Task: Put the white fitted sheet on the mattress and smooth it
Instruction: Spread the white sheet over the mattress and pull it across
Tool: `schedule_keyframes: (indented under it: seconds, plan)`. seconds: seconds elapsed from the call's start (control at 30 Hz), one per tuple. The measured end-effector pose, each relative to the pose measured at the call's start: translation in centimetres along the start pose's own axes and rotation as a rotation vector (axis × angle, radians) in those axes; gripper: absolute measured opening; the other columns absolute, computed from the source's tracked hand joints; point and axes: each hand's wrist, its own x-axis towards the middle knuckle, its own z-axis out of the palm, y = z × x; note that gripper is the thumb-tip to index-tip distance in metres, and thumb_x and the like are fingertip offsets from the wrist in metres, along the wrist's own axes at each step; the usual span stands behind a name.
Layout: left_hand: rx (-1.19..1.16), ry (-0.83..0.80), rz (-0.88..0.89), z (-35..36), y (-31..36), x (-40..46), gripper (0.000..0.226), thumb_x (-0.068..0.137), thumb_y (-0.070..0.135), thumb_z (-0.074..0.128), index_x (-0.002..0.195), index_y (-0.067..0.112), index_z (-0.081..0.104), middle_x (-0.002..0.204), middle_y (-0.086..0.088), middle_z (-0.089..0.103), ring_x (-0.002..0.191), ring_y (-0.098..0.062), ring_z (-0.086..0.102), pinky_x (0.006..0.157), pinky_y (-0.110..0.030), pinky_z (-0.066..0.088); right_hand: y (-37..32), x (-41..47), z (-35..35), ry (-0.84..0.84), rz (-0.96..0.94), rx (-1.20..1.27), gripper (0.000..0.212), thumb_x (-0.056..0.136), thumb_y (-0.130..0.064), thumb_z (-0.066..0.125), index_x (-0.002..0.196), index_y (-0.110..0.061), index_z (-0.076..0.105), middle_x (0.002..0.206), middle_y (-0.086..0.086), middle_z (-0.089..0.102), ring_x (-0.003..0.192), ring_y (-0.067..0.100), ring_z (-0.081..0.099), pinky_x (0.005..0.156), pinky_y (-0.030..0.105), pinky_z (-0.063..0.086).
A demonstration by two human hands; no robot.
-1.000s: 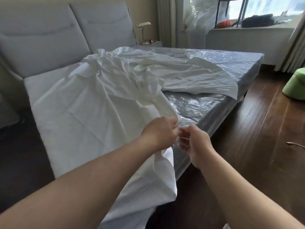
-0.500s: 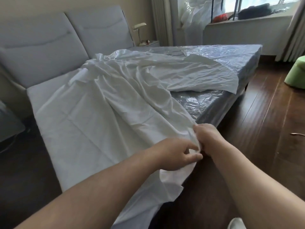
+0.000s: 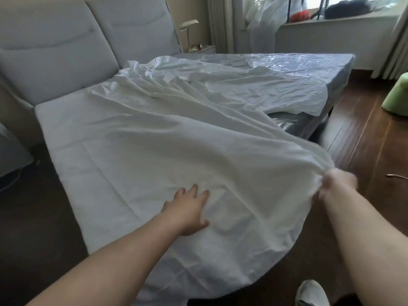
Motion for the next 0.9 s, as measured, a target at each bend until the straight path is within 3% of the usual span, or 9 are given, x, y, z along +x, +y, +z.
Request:
schedule_keyframes:
  seconds: [0.1, 0.17, 0.23, 0.3, 0.37, 0.53, 0.63, 0.7, 0.9]
  plan:
    - [0.076, 0.126, 0.009, 0.2, 0.3, 0.0, 0.078, 0.093, 0.054, 0.061, 0.156, 0.041, 0.016, 0.161, -0.002, 0.020, 0.141, -0.037, 0.027, 0.103, -0.051, 0.047, 2.4, 0.8, 0.3, -0.053, -0.004, -0.572, 0.067, 0.073, -0.023, 0.063, 0.135, 0.002, 0.051, 0.128, 0.025, 0.058, 0.103, 0.044, 0.065, 0.083, 0.053, 0.059]
    - [0.088, 0.202, 0.012, 0.2, 0.4, -0.1, 0.066, 0.092, 0.054, 0.063, 0.148, 0.037, 0.032, 0.143, -0.003, 0.036, 0.127, -0.032, 0.038, 0.093, -0.046, 0.052, 2.3, -2.4, 1.5, -0.101, -0.282, -0.873, 0.057, 0.080, -0.040, 0.060, 0.126, -0.008, 0.060, 0.126, 0.022, 0.060, 0.112, 0.044, 0.060, 0.092, 0.048, 0.053]
    - [0.096, 0.265, 0.020, 0.1, 0.6, -0.4, 0.047, 0.093, 0.053, 0.062, 0.127, 0.026, 0.045, 0.125, -0.003, 0.048, 0.112, -0.027, 0.047, 0.082, -0.043, 0.053, 2.2, -6.9, 3.5, -0.388, -0.458, -0.880, 0.050, 0.093, -0.054, 0.054, 0.107, -0.008, 0.071, 0.110, 0.017, 0.070, 0.100, 0.037, 0.066, 0.084, 0.041, 0.053]
    - [0.092, 0.286, 0.031, 0.1, 0.7, -1.0, 0.034, 0.097, 0.051, 0.059, 0.104, 0.022, 0.042, 0.111, -0.003, 0.057, 0.098, -0.026, 0.055, 0.071, -0.039, 0.048, 3.2, -10.8, 5.8, -0.719, -0.271, -0.767, 0.057, 0.096, -0.064, 0.050, 0.103, -0.010, 0.069, 0.102, 0.011, 0.071, 0.087, 0.029, 0.071, 0.075, 0.037, 0.056]
    - [0.072, 0.268, 0.037, 0.1, 0.5, -1.6, 0.031, 0.099, 0.049, 0.057, 0.099, 0.022, 0.042, 0.106, -0.003, 0.060, 0.093, -0.027, 0.059, 0.066, -0.036, 0.042, 4.5, -13.5, 8.0, -0.852, -0.245, -0.840, 0.053, 0.098, -0.063, 0.045, 0.101, -0.013, 0.061, 0.103, 0.009, 0.069, 0.088, 0.031, 0.073, 0.073, 0.039, 0.060]
    - [0.134, 0.229, 0.024, 0.4, -1.7, -3.7, 0.031, 0.101, 0.048, 0.054, 0.108, 0.017, 0.055, 0.106, -0.006, 0.062, 0.094, -0.030, 0.060, 0.066, -0.035, 0.040, 6.9, -13.3, 11.4, -0.730, -0.521, -0.924, 0.039, 0.097, -0.030, 0.036, 0.091, -0.003, 0.063, 0.085, 0.023, 0.073, 0.075, 0.041, 0.072, 0.070, 0.047, 0.062]
    - [0.117, 0.265, 0.038, 0.9, -1.9, -4.3, 0.028, 0.104, 0.042, 0.051, 0.107, 0.015, 0.057, 0.105, -0.008, 0.063, 0.093, -0.033, 0.061, 0.065, -0.035, 0.038, 6.9, -11.8, 12.2, -0.691, -0.567, -0.961, 0.025, 0.092, -0.024, 0.041, 0.093, -0.007, 0.058, 0.091, 0.022, 0.068, 0.073, 0.034, 0.059, 0.066, 0.034, 0.049]
    - [0.087, 0.303, 0.051, 0.9, -1.5, -4.1, 0.024, 0.105, 0.037, 0.050, 0.106, 0.014, 0.058, 0.104, -0.009, 0.063, 0.092, -0.035, 0.062, 0.064, -0.035, 0.038, 5.9, -11.4, 12.4, -0.705, -0.572, -0.947, 0.017, 0.093, -0.015, 0.046, 0.079, -0.008, 0.053, 0.085, 0.018, 0.063, 0.062, 0.028, 0.053, 0.057, 0.028, 0.042]
    - [-0.142, 0.427, 0.077, -0.7, 0.9, -2.8, 0.024, 0.105, 0.036, 0.049, 0.104, 0.016, 0.062, 0.101, -0.006, 0.065, 0.087, -0.031, 0.062, 0.068, -0.040, 0.051, 2.1, -10.5, 12.2, -0.472, -0.579, -0.495, 0.037, 0.086, -0.034, 0.047, 0.071, -0.006, 0.065, 0.069, 0.018, 0.069, 0.070, 0.036, 0.063, 0.074, 0.047, 0.054]
